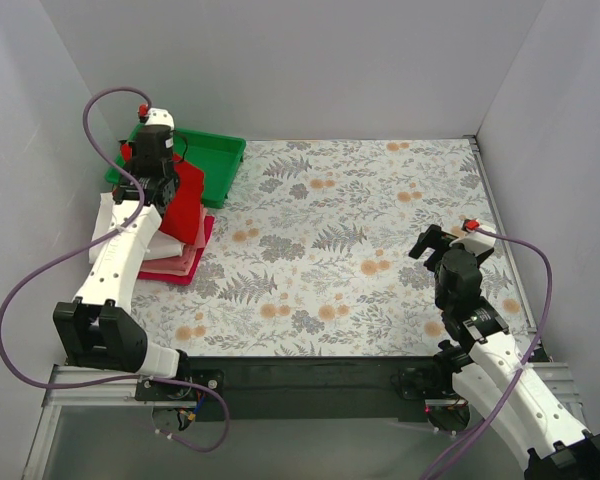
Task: Fold and stack the t-shirts
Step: Neatly place the folded tshirt to the corner
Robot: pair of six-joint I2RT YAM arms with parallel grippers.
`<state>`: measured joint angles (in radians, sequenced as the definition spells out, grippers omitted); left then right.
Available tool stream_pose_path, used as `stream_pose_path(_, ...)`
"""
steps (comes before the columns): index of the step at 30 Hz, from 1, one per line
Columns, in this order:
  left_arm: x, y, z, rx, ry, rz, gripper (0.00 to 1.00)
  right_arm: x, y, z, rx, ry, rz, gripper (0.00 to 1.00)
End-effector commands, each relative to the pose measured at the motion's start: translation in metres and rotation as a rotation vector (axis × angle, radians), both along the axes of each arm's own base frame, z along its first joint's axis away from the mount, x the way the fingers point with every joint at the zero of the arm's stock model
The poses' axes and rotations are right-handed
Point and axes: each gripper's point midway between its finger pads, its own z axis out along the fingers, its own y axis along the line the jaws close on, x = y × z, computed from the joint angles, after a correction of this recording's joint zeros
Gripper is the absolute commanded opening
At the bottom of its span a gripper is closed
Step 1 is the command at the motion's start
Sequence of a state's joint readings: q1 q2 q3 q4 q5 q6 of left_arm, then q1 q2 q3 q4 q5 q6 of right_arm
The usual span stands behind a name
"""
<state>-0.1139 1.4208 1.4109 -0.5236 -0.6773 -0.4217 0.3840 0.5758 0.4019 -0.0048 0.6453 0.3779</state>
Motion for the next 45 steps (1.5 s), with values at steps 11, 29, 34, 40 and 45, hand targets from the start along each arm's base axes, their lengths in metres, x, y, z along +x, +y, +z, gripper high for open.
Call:
stream_pose_path(11, 0.01, 0.071, -0.037, 0.084, -0.011, 0.097, 0.0, 0.003, -0.011, 0.005, -0.019, -0.021, -0.056, 0.98)
stream_pose_path(29, 0.005, 0.113, -0.077, 0.209, 0.002, 0.233, 0.0, 0.005, -0.012, -0.004, -0.025, 0.002, -0.06, 0.98)
stream_pose_path(34, 0.009, 0.107, -0.089, 0.165, 0.043, 0.196, 0.0, 0.005, -0.013, -0.004, -0.026, 0.001, -0.062, 0.98)
stream_pose_path(40, -0.001, 0.113, -0.09, 0.207, 0.036, 0.24, 0.11, 0.005, -0.014, -0.004, -0.029, 0.002, -0.066, 0.98)
stream_pose_path(45, -0.015, 0.12, -0.063, 0.269, -0.04, 0.293, 0.89, 0.004, -0.016, -0.003, -0.033, -0.002, -0.074, 0.98)
